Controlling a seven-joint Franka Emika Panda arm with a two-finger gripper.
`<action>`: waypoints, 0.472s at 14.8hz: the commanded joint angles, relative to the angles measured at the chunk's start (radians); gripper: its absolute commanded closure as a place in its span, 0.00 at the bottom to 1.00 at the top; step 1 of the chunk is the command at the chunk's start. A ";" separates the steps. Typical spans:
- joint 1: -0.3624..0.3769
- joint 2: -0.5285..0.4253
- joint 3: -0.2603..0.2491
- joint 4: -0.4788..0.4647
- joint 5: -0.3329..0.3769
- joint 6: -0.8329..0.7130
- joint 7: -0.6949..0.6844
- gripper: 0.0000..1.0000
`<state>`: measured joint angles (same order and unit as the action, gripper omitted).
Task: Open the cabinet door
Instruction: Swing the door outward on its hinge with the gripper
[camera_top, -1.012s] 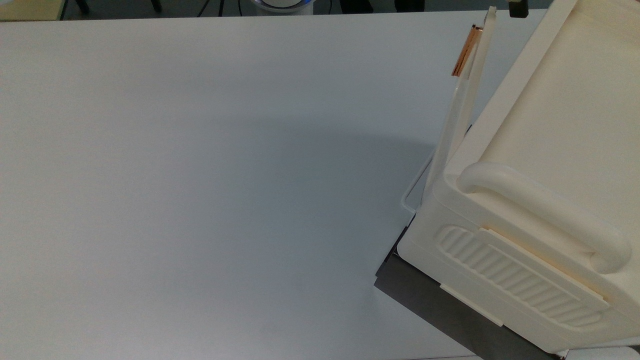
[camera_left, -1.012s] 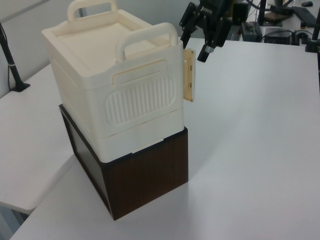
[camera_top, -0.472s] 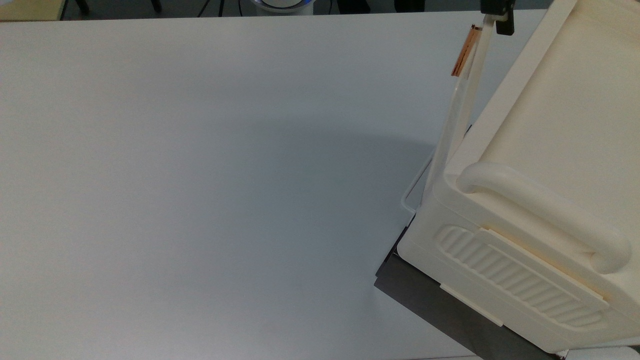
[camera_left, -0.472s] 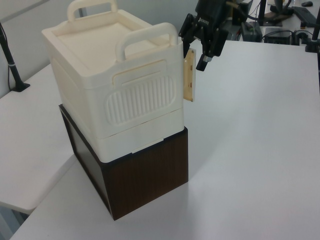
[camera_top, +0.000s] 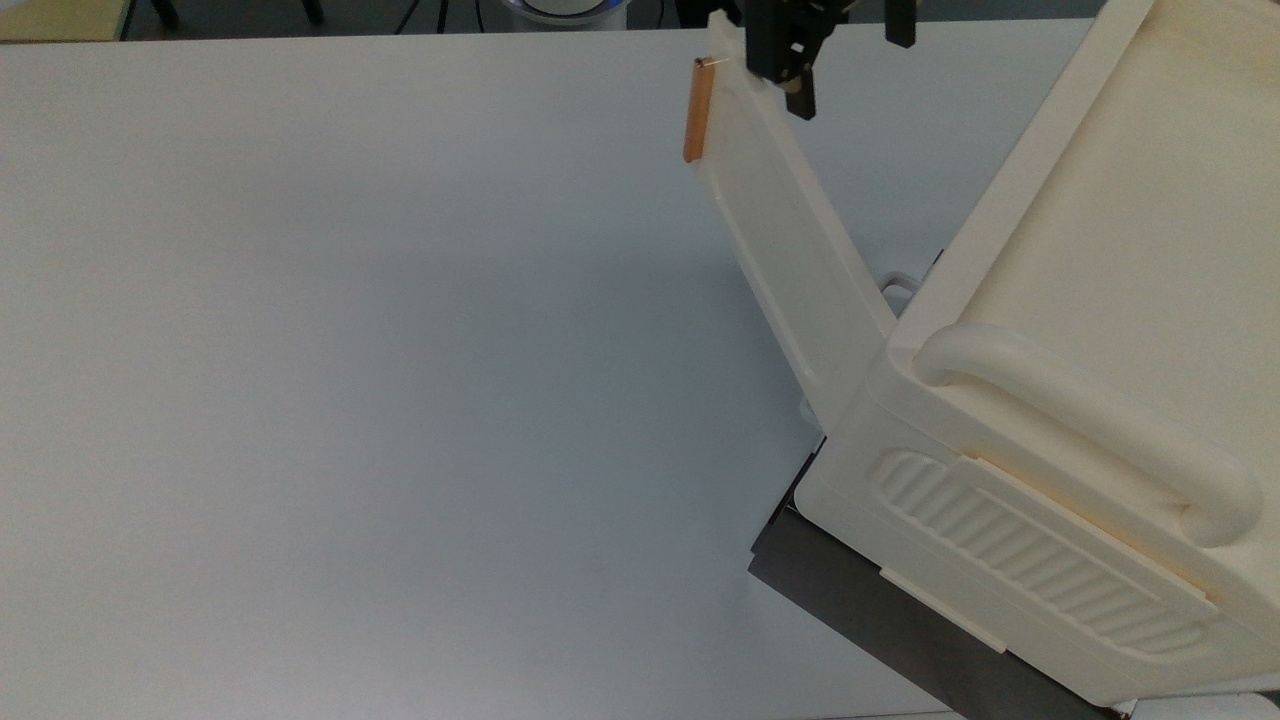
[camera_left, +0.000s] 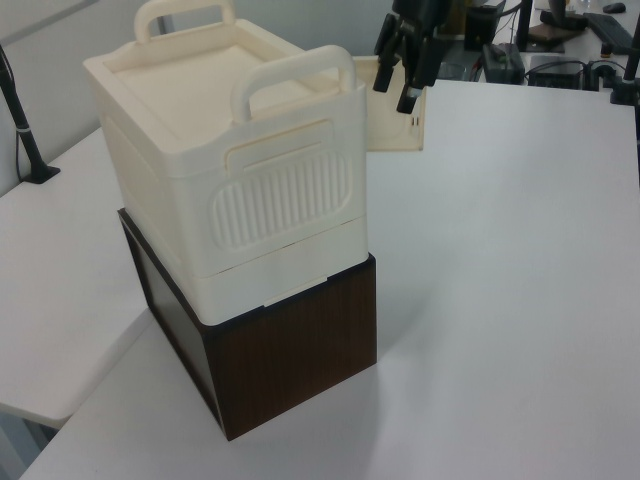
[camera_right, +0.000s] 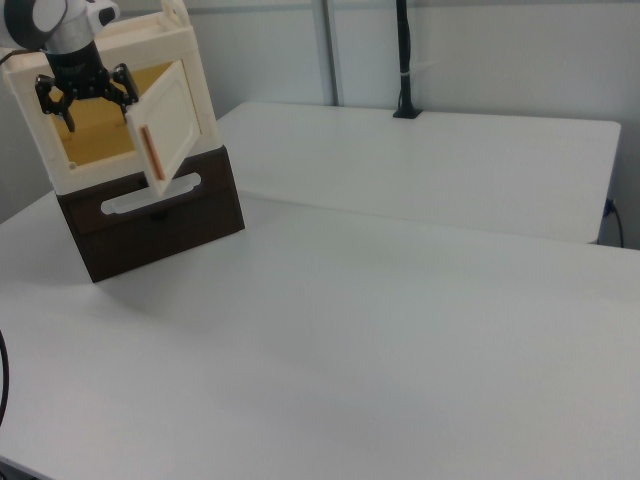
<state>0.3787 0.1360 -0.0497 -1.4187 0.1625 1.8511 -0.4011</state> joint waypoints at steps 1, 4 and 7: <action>-0.017 -0.019 -0.002 -0.014 -0.058 -0.053 0.098 0.00; -0.049 -0.019 -0.002 -0.014 -0.122 -0.055 0.192 0.00; -0.136 -0.018 -0.002 -0.016 -0.127 -0.081 0.199 0.00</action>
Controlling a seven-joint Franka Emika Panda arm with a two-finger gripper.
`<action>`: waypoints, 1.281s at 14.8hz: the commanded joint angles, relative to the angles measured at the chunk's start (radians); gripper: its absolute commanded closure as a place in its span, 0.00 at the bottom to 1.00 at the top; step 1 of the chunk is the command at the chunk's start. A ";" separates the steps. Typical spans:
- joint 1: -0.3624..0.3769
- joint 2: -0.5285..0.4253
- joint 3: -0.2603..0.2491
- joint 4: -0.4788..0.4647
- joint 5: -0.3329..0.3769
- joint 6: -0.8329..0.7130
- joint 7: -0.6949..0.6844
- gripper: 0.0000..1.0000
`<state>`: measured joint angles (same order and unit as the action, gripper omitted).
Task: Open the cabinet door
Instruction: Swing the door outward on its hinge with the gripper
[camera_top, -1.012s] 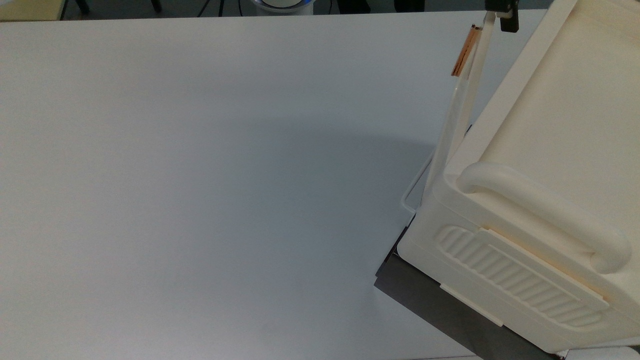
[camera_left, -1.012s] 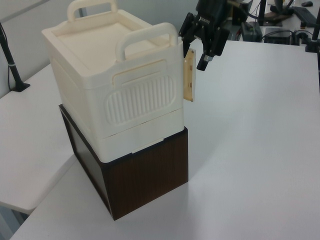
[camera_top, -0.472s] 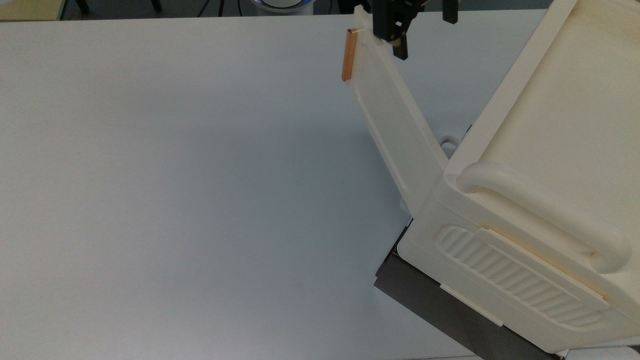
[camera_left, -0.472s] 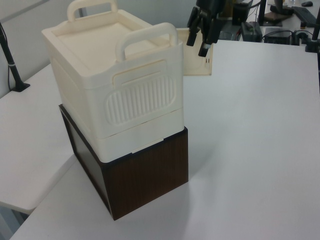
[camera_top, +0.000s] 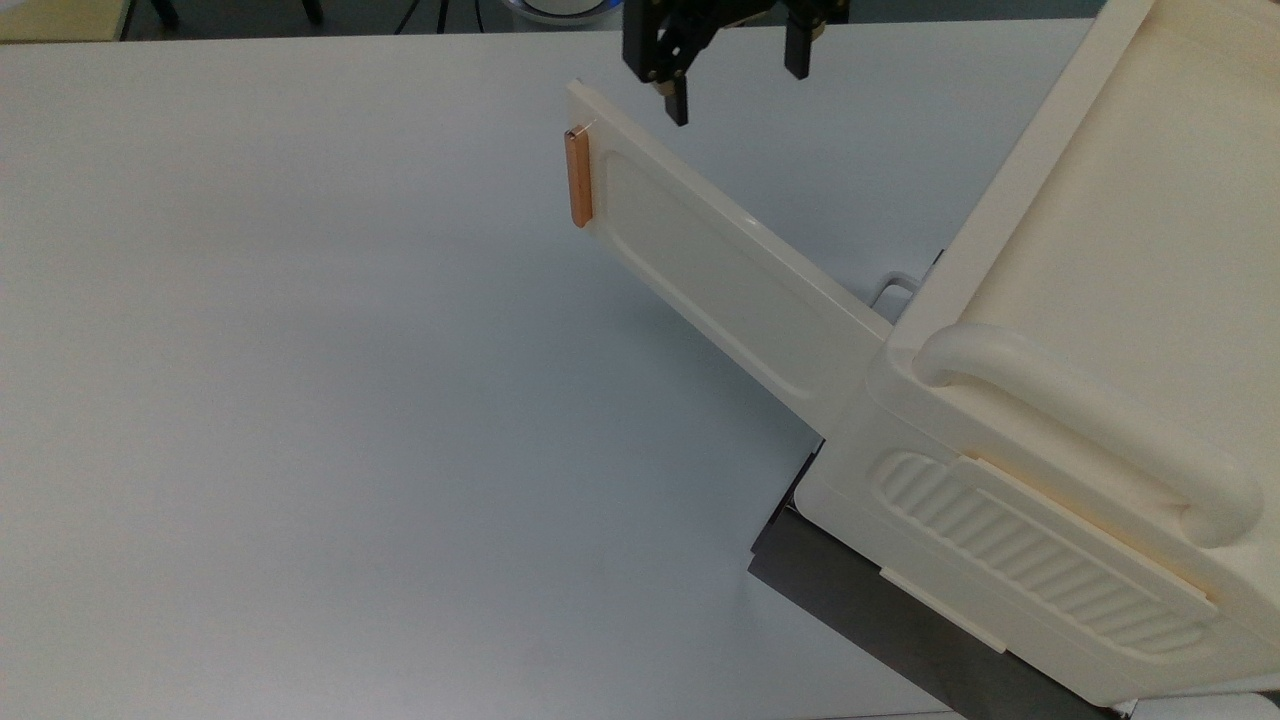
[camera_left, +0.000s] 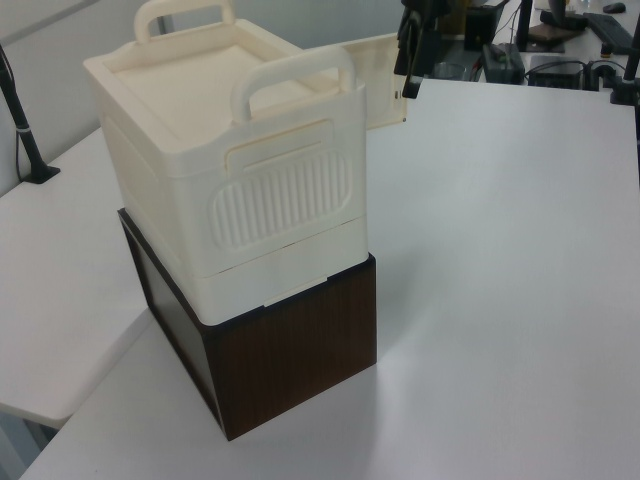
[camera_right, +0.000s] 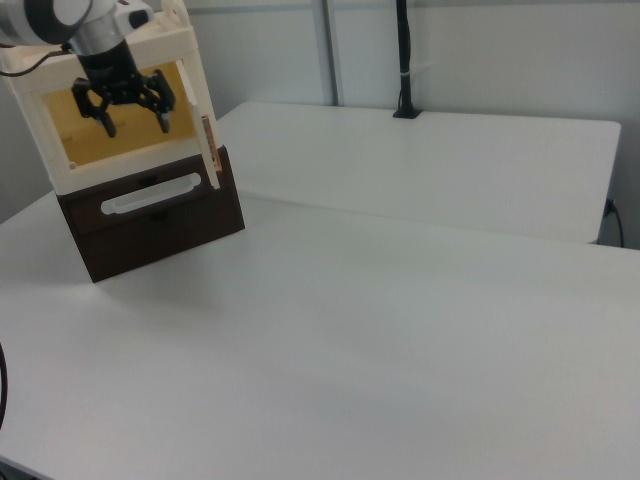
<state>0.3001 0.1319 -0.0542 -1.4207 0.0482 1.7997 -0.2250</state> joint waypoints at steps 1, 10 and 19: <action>-0.071 -0.011 0.002 -0.014 -0.013 -0.022 0.022 0.00; -0.124 0.011 0.004 -0.020 -0.027 0.128 0.024 0.00; -0.142 0.017 0.004 -0.032 -0.031 0.111 0.024 0.00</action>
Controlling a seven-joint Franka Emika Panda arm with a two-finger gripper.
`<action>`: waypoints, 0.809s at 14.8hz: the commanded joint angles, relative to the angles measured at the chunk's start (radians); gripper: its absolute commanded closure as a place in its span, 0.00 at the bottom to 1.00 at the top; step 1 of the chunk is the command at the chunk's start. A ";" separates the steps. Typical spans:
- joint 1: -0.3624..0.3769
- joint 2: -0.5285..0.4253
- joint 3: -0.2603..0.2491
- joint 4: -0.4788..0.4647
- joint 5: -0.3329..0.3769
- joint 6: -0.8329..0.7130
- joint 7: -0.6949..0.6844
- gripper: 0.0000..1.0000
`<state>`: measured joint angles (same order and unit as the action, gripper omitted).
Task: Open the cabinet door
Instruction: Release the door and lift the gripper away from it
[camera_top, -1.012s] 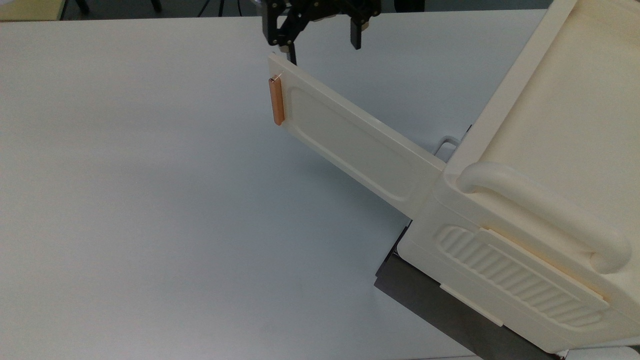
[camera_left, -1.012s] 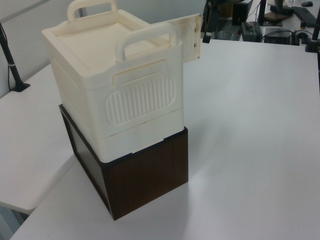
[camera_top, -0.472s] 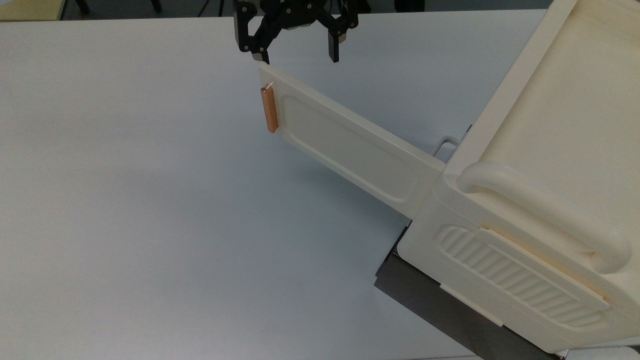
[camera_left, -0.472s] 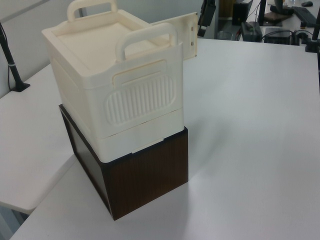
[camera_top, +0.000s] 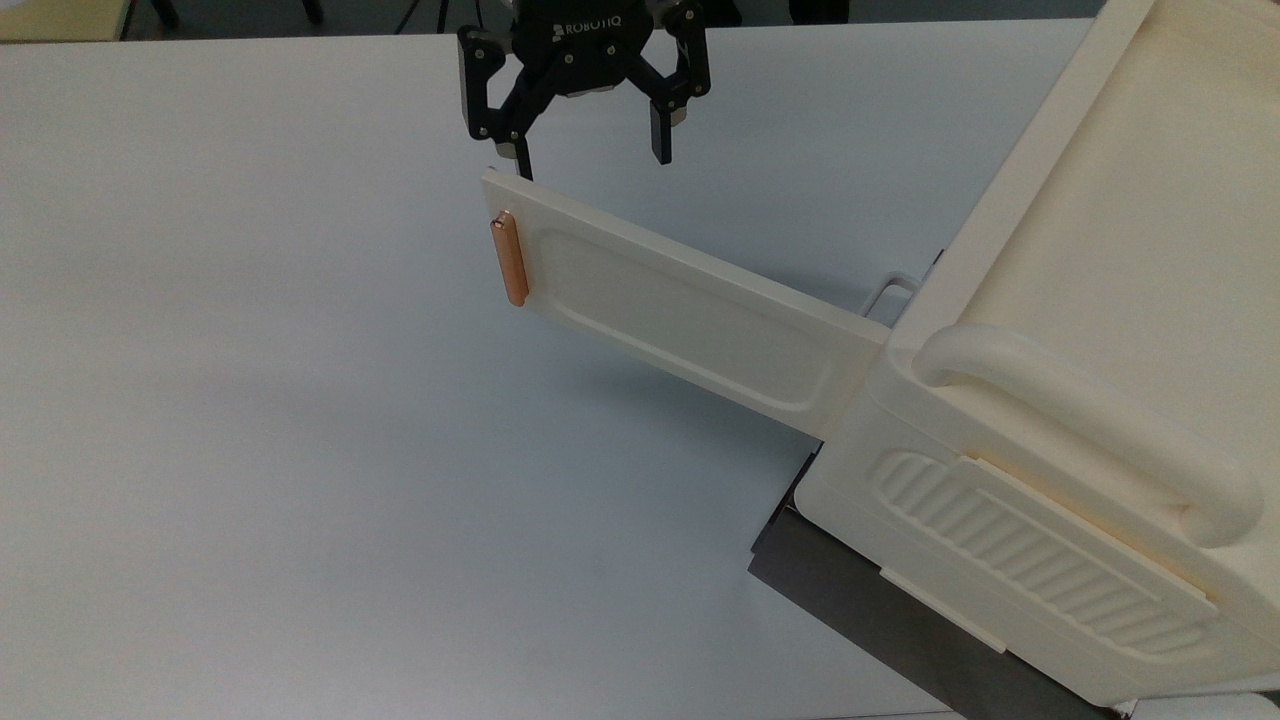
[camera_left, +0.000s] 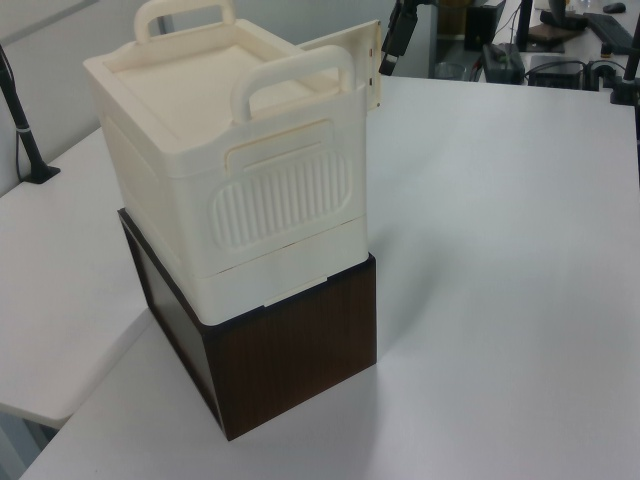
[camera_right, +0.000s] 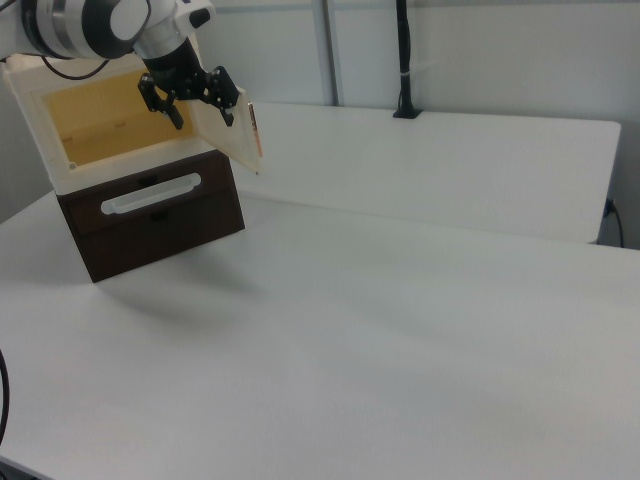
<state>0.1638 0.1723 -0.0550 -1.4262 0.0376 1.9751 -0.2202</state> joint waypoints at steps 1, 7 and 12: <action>-0.009 -0.036 0.003 -0.026 -0.030 -0.118 0.021 0.00; -0.073 -0.085 0.015 -0.077 -0.120 -0.321 0.174 0.00; -0.119 -0.168 0.021 -0.158 -0.119 -0.352 0.179 0.00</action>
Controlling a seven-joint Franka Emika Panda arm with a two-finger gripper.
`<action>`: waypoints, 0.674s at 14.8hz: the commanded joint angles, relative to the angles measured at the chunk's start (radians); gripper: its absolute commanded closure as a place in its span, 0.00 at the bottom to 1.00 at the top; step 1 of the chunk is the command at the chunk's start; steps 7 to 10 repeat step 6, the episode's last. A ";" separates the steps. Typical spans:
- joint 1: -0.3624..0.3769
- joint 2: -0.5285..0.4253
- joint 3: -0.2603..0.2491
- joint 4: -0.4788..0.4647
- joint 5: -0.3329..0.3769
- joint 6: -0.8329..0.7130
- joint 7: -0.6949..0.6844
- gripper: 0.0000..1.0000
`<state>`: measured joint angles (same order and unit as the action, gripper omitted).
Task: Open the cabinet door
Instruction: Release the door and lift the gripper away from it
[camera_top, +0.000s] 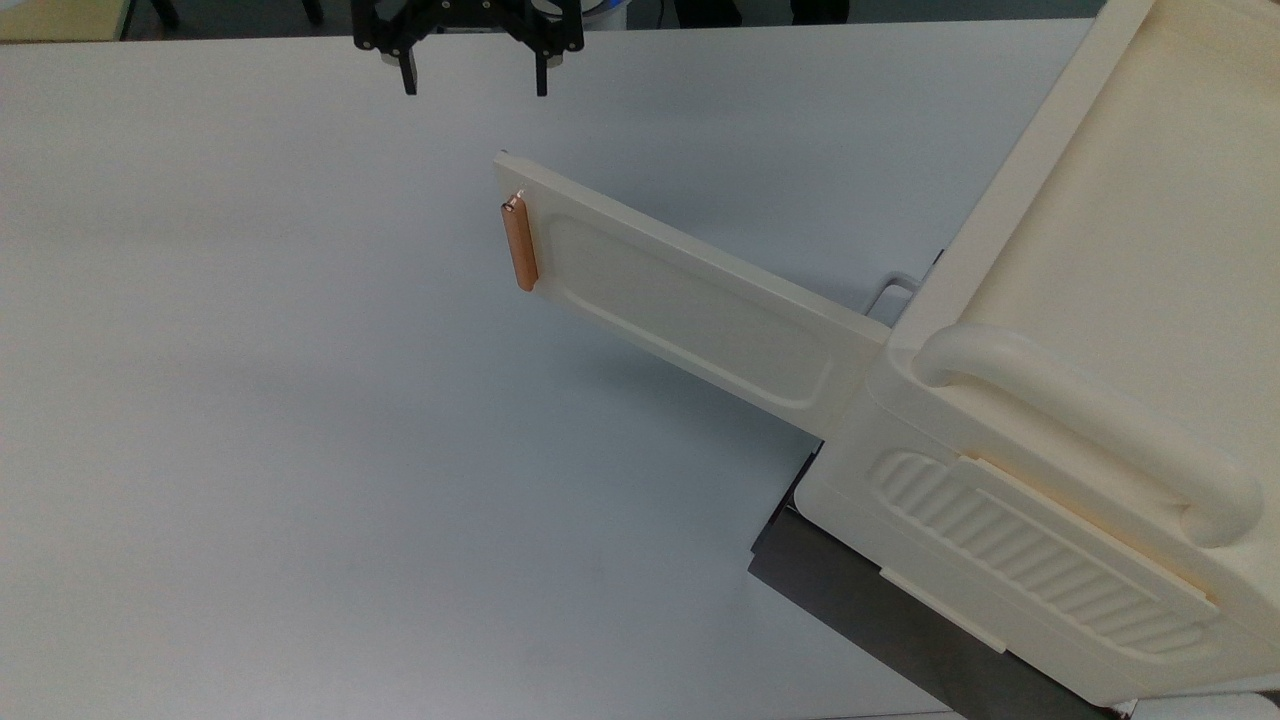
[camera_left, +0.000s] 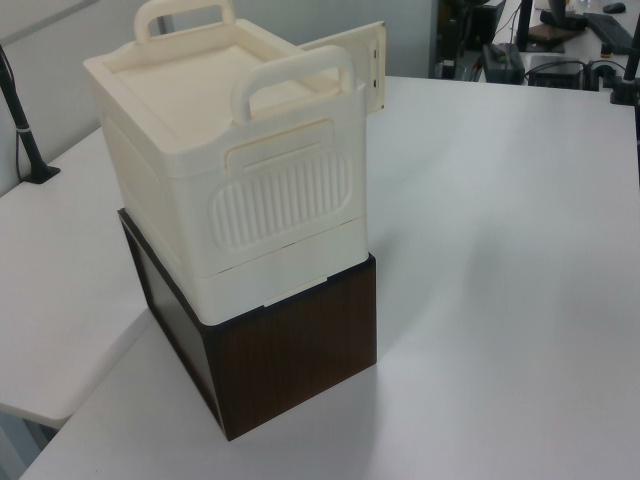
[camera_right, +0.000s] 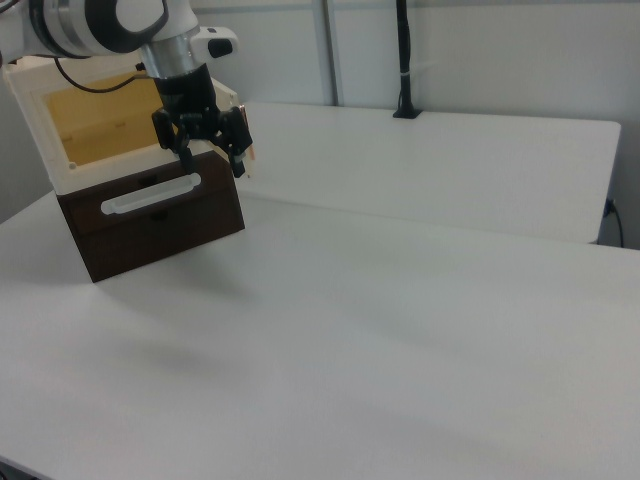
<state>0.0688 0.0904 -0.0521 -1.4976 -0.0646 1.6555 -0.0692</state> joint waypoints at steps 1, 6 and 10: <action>-0.026 -0.086 0.018 -0.084 -0.017 -0.048 0.028 0.00; -0.024 -0.075 0.017 -0.081 -0.017 -0.049 0.026 0.00; -0.024 -0.075 0.017 -0.081 -0.017 -0.049 0.026 0.00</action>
